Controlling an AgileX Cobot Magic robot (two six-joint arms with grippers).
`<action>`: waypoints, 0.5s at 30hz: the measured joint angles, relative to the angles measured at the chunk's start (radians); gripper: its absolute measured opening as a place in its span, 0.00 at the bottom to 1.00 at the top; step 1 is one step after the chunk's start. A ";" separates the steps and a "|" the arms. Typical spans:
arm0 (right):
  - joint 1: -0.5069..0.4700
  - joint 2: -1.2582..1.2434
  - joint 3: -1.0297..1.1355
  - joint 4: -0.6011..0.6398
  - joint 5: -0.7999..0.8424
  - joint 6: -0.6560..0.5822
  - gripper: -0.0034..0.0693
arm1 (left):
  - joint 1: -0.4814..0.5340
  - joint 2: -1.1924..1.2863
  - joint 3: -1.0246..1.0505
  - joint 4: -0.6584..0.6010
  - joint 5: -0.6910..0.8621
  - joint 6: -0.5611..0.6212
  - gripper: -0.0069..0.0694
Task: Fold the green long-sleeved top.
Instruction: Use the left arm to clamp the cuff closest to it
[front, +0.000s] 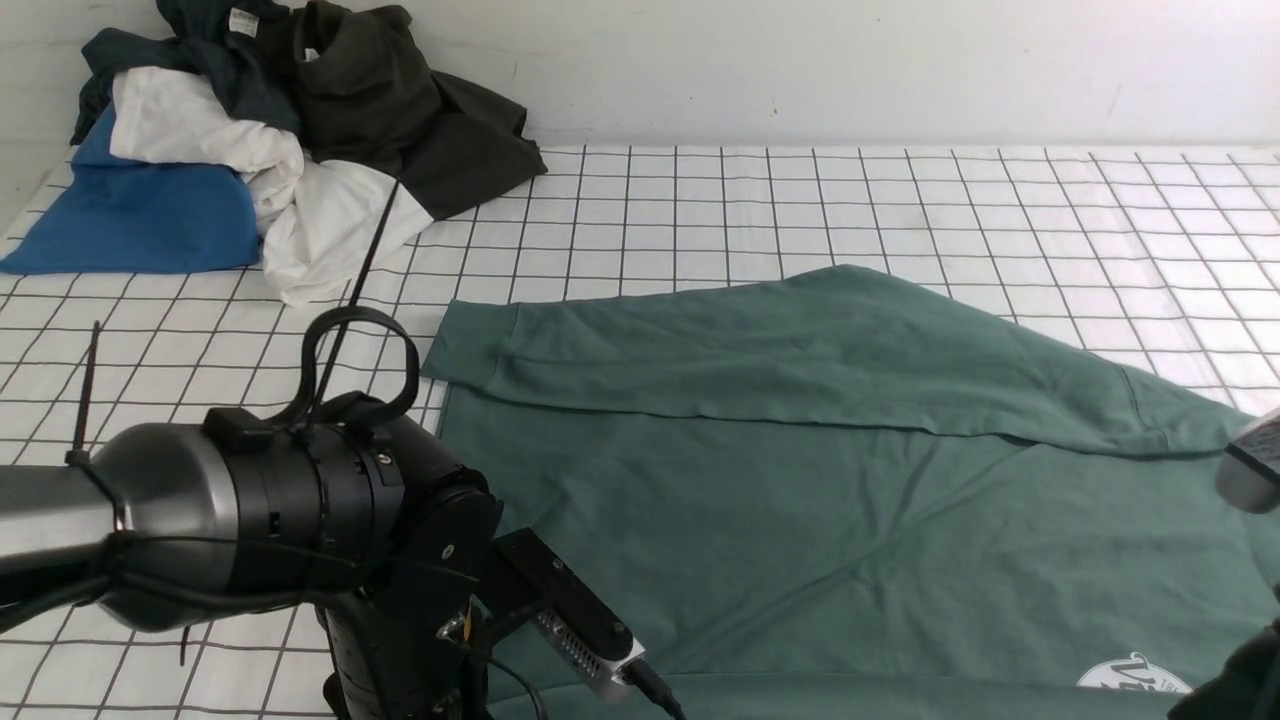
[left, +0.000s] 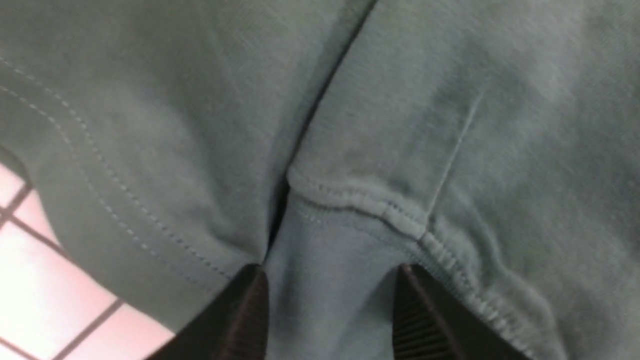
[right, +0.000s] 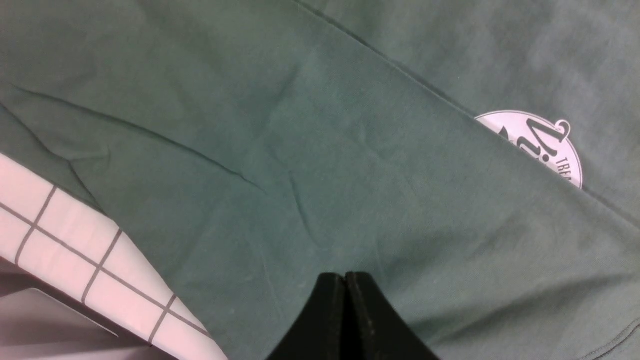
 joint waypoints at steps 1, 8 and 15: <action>0.000 0.000 0.000 0.000 0.000 0.000 0.03 | 0.000 0.000 0.000 0.001 -0.001 0.000 0.50; 0.000 0.000 0.000 0.000 0.000 0.000 0.03 | 0.000 0.007 0.000 0.057 -0.021 -0.012 0.24; 0.000 0.000 0.000 0.000 0.000 0.000 0.03 | 0.000 0.016 -0.003 0.069 -0.022 -0.012 0.09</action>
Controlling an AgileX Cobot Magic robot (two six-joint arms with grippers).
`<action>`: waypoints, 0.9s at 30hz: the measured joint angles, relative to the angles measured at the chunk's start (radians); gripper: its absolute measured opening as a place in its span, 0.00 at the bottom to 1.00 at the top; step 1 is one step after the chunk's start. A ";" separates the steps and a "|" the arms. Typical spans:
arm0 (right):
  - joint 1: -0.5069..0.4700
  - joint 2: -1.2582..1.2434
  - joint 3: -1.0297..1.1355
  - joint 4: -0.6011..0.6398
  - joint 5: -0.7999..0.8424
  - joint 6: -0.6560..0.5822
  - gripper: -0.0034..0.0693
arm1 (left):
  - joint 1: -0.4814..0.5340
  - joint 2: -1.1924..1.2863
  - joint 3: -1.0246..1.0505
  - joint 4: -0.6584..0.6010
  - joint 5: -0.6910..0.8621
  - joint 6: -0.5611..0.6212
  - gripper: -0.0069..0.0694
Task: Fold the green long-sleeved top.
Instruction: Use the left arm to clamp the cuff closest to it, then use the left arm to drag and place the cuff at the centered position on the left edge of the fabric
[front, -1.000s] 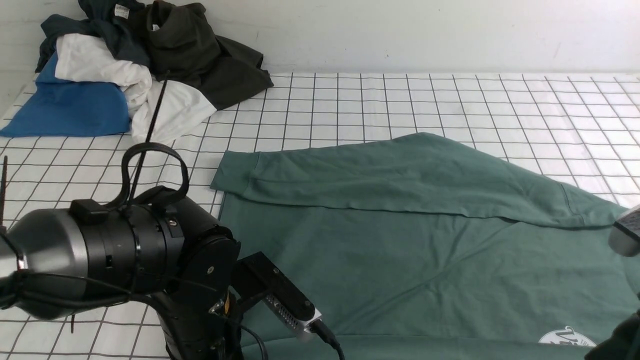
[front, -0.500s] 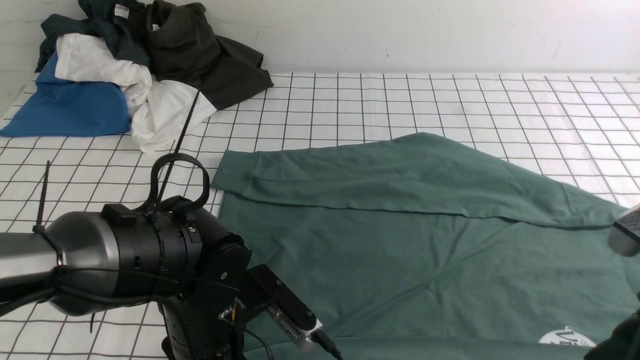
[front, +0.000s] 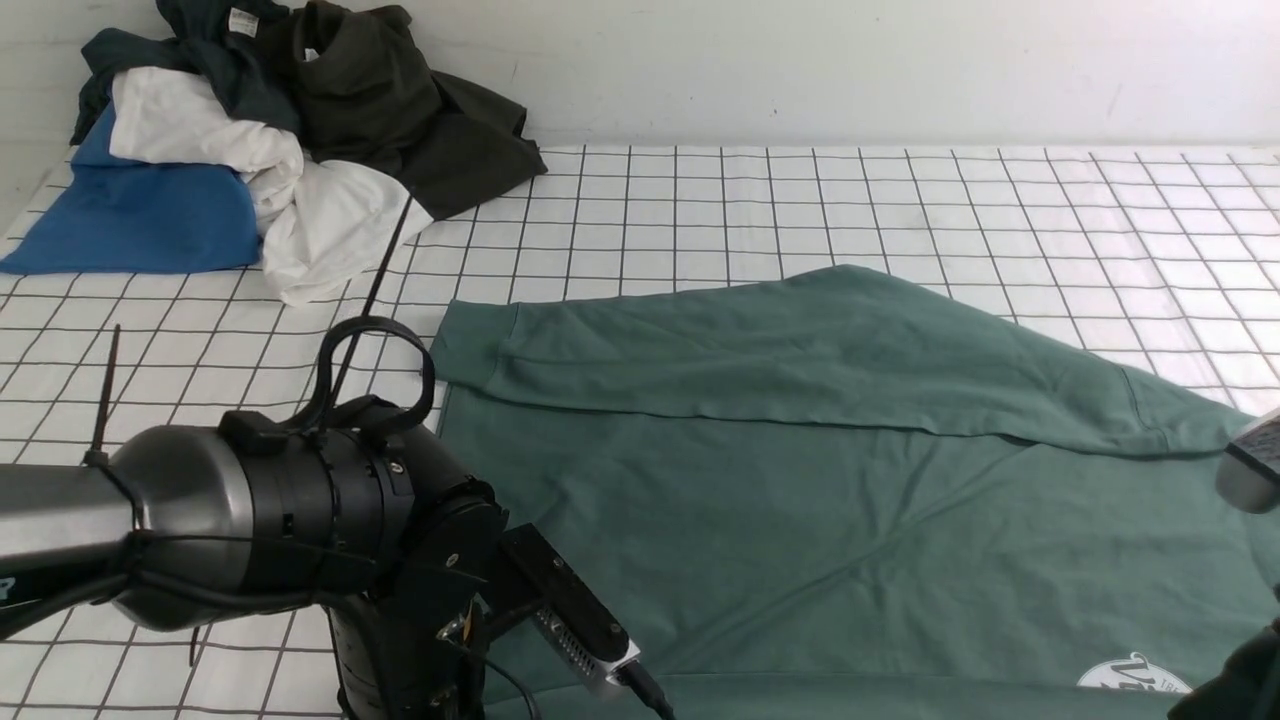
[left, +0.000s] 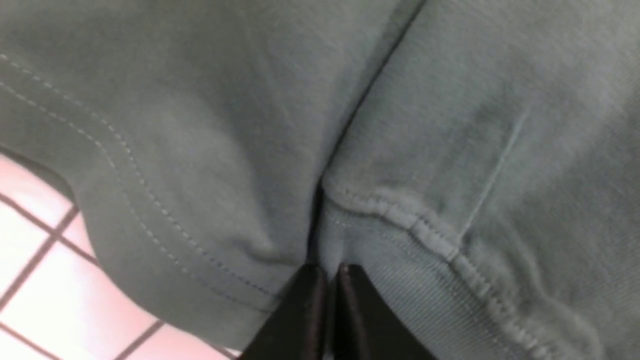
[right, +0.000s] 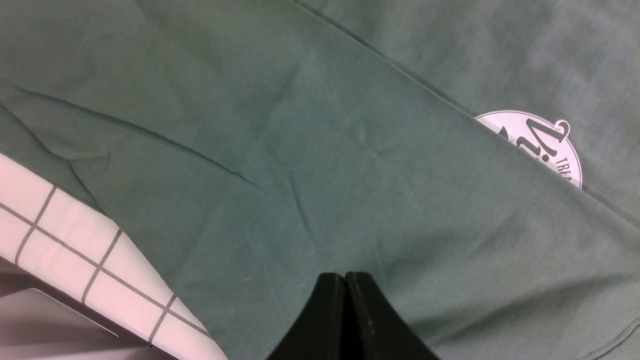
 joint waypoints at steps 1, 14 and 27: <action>0.000 0.000 0.000 0.000 0.000 0.000 0.03 | 0.000 0.000 -0.002 0.000 0.001 0.000 0.09; 0.000 0.000 0.000 -0.012 0.000 -0.004 0.03 | 0.068 -0.036 -0.498 0.086 0.256 0.083 0.09; 0.000 0.000 0.000 -0.024 -0.009 -0.004 0.03 | 0.209 0.206 -0.606 0.088 0.288 0.072 0.18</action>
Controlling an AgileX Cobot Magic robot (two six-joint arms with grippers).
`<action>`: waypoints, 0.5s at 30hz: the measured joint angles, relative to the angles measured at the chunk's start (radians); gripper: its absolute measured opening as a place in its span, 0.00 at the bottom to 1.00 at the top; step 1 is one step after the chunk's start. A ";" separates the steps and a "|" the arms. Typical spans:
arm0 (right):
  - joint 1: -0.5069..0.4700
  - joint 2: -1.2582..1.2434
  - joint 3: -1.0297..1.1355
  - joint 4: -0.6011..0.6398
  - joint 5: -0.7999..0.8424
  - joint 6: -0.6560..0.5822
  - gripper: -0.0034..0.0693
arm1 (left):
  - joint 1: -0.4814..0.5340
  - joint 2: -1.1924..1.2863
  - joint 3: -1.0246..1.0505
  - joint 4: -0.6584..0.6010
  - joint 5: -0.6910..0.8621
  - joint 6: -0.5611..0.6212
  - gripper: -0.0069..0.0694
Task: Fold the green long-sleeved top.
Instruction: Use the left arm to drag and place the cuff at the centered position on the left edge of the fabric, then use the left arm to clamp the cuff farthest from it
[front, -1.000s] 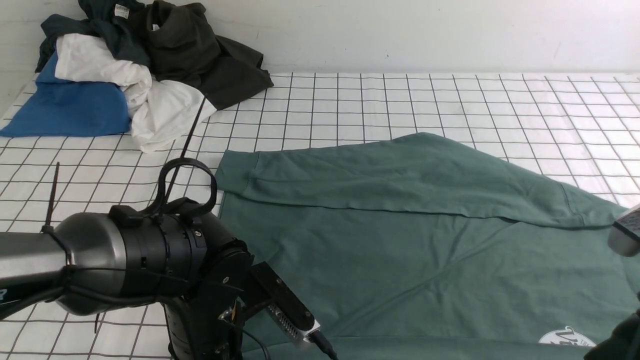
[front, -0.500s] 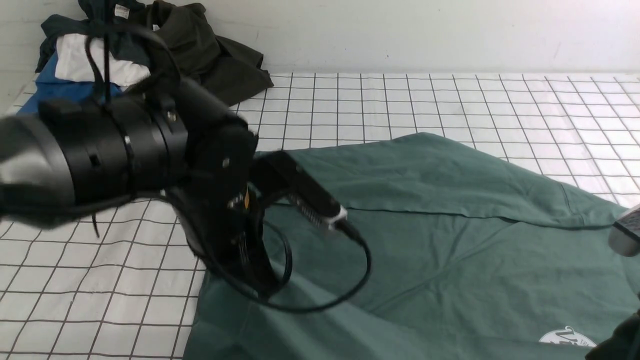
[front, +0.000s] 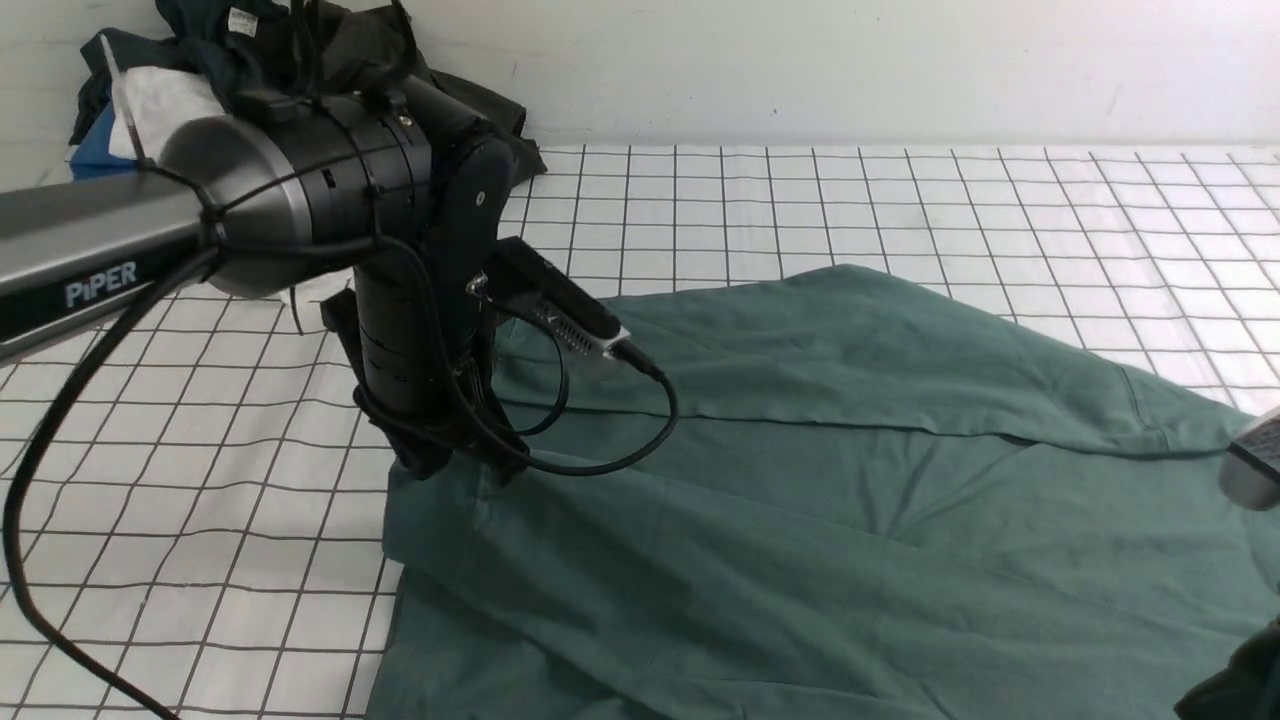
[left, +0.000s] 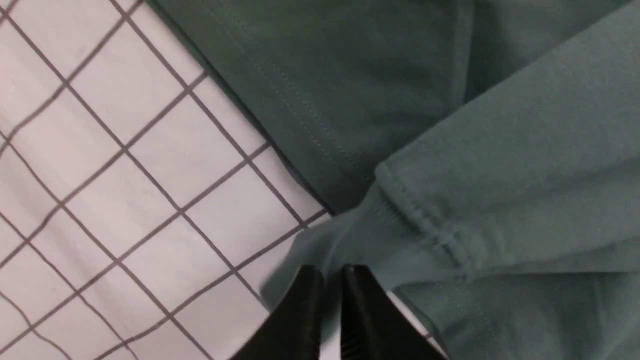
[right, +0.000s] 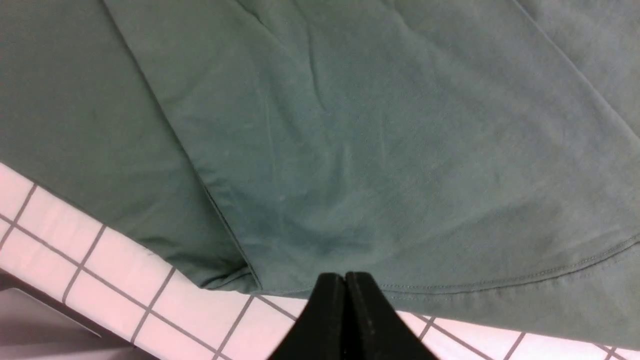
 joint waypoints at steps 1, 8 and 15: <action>0.000 0.000 0.000 -0.002 -0.011 0.000 0.03 | 0.010 0.017 0.000 0.000 -0.009 -0.015 0.25; 0.000 0.000 0.000 -0.027 -0.076 0.000 0.03 | 0.039 0.047 -0.090 -0.011 -0.044 -0.088 0.58; 0.000 0.000 0.000 -0.033 -0.143 0.000 0.03 | 0.167 0.158 -0.281 -0.125 -0.110 -0.115 0.69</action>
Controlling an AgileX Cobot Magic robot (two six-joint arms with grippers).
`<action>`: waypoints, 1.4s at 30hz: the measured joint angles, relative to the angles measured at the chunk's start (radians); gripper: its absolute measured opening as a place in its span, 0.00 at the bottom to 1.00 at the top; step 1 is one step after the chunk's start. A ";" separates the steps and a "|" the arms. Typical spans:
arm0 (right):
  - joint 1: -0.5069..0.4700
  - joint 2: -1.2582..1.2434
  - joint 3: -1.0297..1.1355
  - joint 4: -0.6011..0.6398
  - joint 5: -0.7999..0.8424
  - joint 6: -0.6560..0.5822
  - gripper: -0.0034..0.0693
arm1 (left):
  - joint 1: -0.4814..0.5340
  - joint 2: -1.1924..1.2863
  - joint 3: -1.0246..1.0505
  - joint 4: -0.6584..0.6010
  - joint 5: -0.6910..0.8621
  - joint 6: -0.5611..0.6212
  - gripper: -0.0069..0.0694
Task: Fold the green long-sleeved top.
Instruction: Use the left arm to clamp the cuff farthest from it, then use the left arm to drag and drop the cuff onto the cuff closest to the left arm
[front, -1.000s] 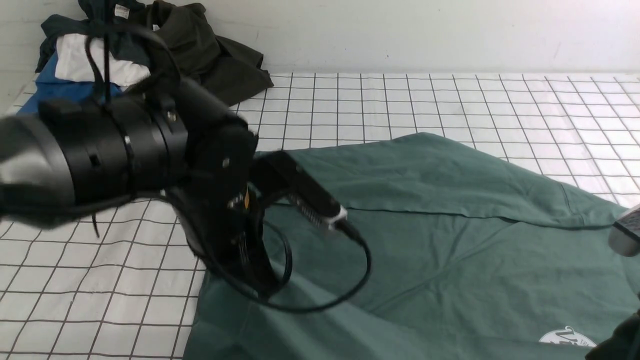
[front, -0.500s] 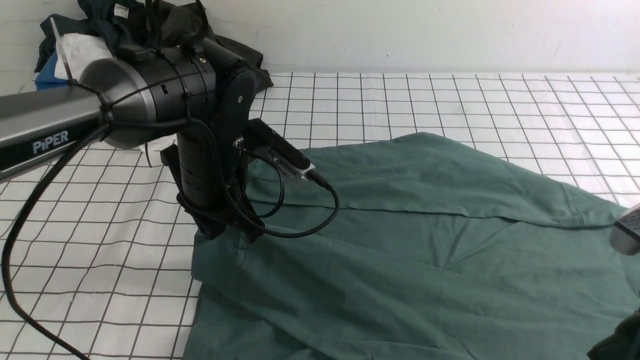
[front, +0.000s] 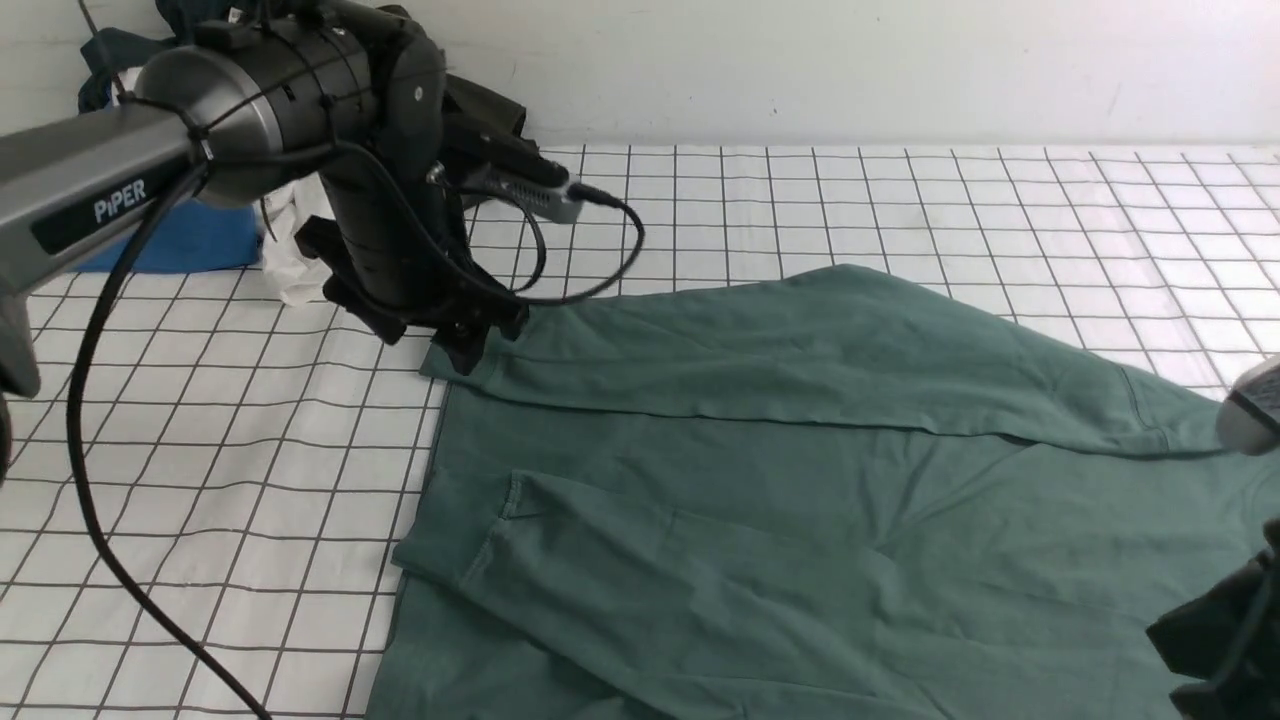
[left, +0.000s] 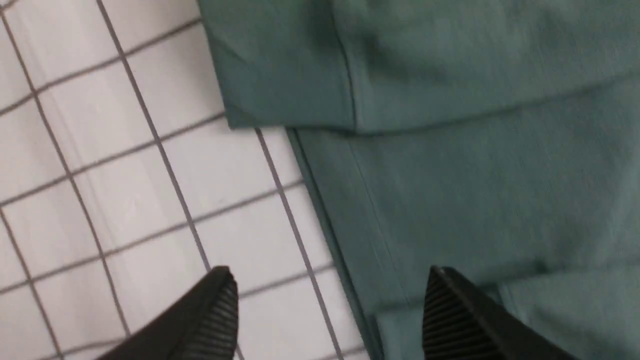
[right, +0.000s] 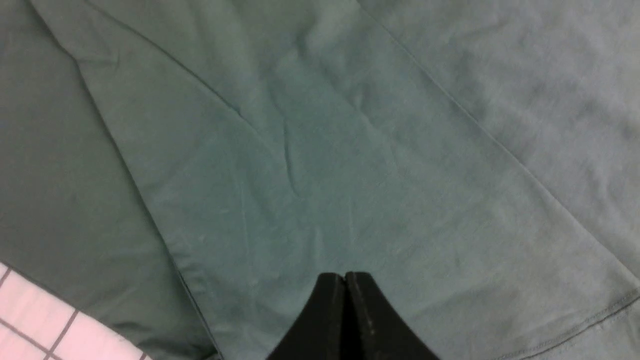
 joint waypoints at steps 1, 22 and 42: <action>0.000 0.000 0.000 0.000 -0.015 0.004 0.03 | 0.018 0.032 -0.023 -0.021 -0.027 -0.001 0.69; 0.000 0.000 0.000 0.008 -0.003 0.078 0.03 | 0.095 0.276 -0.161 -0.069 -0.178 -0.125 0.28; 0.000 0.000 0.000 -0.062 -0.012 0.080 0.03 | 0.095 -0.291 0.135 -0.134 0.129 -0.014 0.09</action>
